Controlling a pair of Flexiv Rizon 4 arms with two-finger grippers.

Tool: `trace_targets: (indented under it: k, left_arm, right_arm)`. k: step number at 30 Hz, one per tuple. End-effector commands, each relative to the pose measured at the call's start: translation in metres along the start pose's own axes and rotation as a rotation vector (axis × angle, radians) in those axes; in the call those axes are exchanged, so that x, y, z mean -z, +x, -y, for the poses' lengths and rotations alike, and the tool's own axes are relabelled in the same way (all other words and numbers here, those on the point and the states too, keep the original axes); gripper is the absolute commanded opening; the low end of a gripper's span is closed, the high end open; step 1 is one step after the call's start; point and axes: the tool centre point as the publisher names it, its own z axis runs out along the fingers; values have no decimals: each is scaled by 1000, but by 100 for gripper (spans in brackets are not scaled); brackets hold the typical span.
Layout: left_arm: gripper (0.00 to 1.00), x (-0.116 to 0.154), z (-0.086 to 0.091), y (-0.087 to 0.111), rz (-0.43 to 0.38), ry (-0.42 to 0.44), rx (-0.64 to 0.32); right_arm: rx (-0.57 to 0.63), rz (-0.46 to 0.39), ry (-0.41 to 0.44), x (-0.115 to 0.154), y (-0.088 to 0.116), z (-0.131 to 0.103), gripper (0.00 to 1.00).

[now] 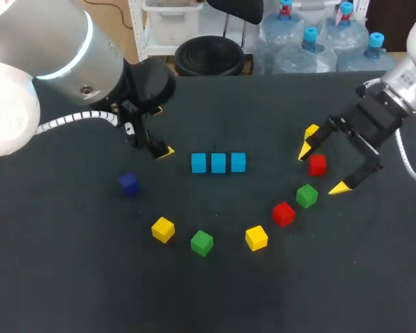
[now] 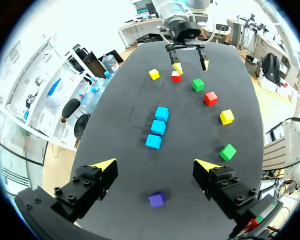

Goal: Place the blue cubes, place green cubes on the blue cubes, place the yellow cubes on the green cubes, then place the red cubes on the yellow cubes, and place purple cube on the red cubes.

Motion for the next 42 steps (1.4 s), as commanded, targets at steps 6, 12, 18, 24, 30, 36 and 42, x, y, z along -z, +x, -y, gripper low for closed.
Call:
trace_targets:
  k: [6, 12, 18, 24, 30, 36, 42]
  left_arm:
    - [100, 0, -1, 0, 0, 2, -1]
    - [100, 0, -1, 0, 0, 2, -1]
    - [100, 0, -1, 0, 0, 2, -1]
    - [100, 0, -1, 0, 0, 2, -1]
    - [100, 0, -1, 0, 0, 2, -1]
    - [100, 0, -1, 0, 0, 2, -1]
    - [100, 0, -1, 0, 0, 2, -1]
  right_arm:
    - [15, 13, 0, -15, 1, -10, 100]
    - [12, 36, -14, -21, 5, -11, 100]
    - [11, 49, -22, -27, 9, -11, 100]
    - [4, 45, -47, -32, 15, -12, 100]
    - [9, 21, -55, -29, 14, -12, 93]
    - [13, -14, -46, -23, 13, -14, 80]
    - [13, -21, -49, -23, 12, -16, 80]
